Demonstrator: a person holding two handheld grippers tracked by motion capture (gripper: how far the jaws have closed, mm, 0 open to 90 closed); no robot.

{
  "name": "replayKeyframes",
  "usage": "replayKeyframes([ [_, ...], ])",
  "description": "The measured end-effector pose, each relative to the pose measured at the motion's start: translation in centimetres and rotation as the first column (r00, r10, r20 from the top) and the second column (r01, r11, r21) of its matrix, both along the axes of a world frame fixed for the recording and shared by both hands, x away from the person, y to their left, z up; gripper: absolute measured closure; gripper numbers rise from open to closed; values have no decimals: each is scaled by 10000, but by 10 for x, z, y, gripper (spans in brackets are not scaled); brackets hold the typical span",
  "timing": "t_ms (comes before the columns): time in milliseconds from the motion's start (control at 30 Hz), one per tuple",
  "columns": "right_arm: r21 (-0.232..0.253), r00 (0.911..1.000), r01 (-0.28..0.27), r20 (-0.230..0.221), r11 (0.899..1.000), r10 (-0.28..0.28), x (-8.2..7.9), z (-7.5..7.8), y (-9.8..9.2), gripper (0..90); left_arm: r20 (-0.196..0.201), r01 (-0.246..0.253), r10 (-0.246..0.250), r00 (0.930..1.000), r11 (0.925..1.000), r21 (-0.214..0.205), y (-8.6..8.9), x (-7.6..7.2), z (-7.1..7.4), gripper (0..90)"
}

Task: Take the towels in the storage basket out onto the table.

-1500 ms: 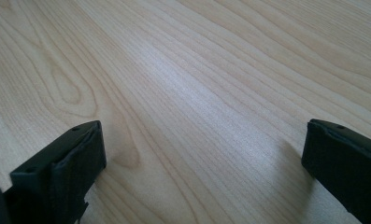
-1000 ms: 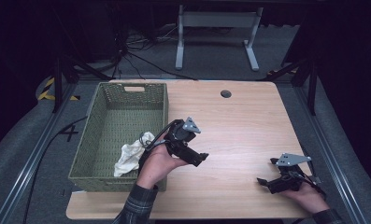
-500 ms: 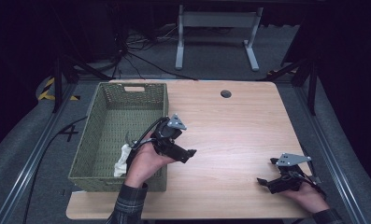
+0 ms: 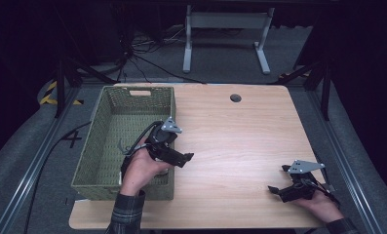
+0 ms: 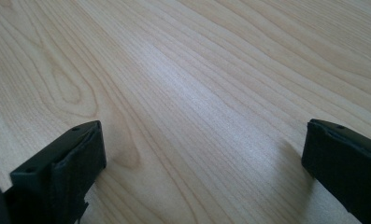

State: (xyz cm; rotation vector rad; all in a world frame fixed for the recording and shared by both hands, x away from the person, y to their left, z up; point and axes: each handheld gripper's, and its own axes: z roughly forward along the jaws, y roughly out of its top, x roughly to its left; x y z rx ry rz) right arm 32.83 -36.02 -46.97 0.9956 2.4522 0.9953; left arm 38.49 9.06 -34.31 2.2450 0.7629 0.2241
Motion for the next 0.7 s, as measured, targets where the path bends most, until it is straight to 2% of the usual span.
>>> replayKeyframes([
  [133, -4, 10000, -8, -1, 10000, 8, 0, 0, 0, 0, -59, -300, 300, 9995, 9995, 88, 13, 1, -2, 54],
  [500, 0, 10000, -5, 3, 10000, 5, 0, 0, 0, 0, -1, -867, 867, 9962, 9961, -147, 43, -1, 0, 53],
  [700, 0, 10000, -5, 3, 10000, 5, 0, 0, 0, 0, -12, -1044, 1044, 9945, 9945, 24, 55, -2, -3, 53],
])
